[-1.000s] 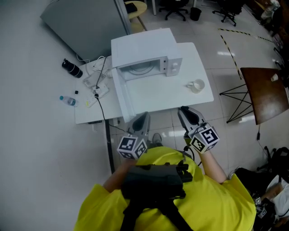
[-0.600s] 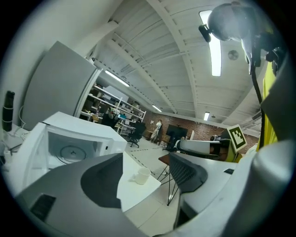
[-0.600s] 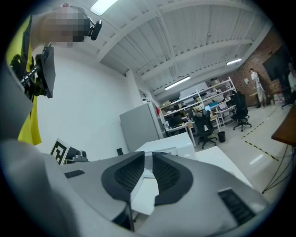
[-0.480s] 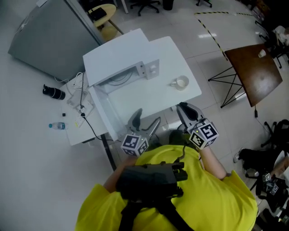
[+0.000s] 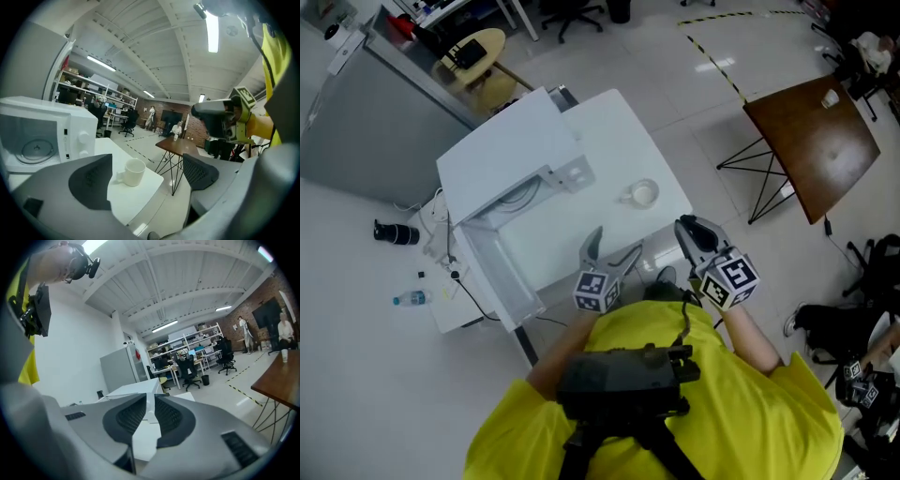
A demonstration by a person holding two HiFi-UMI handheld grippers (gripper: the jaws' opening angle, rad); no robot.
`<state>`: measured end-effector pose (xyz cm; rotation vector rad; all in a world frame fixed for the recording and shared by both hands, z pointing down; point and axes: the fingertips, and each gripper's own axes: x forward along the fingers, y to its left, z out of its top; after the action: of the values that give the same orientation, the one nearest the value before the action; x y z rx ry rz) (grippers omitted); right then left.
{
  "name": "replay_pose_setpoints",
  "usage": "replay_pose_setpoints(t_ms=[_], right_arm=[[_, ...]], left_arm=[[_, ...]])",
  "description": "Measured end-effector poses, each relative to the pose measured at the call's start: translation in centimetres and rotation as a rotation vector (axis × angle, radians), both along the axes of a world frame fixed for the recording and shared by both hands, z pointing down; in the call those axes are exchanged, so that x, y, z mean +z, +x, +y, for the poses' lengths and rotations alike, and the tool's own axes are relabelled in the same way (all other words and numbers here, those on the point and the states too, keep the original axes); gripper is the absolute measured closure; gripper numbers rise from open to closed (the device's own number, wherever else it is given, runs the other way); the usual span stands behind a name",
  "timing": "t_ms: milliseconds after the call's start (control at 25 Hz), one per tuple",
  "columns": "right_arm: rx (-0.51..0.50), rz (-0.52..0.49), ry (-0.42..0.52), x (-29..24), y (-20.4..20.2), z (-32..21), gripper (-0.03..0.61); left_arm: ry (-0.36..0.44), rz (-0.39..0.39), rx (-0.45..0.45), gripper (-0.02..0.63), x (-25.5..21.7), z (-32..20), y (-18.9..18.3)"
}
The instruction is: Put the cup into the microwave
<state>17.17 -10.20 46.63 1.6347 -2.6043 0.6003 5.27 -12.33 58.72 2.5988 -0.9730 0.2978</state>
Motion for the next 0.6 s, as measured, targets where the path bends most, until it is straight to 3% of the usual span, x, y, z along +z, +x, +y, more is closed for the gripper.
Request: replay_pose_setpoints(t_ms=[280, 440, 600], right_arm=[[-0.005, 0.030, -0.078, 4.6, 6.0, -1.6, 0.520], [0.019, 0.036, -0.130, 6.5, 8.5, -3.2, 0.520], [-0.007, 0.036, -0.160, 7.6, 8.6, -3.8, 0.520]], left_arm=[[-0.080, -0.047, -0.053, 0.127, 11.0, -4.7, 7.8], [-0.129, -0.083, -0.133, 0.127, 16.6, -8.0, 10.0], [-0.081, -0.126, -0.168, 0.107, 19.2, -10.3, 11.5]])
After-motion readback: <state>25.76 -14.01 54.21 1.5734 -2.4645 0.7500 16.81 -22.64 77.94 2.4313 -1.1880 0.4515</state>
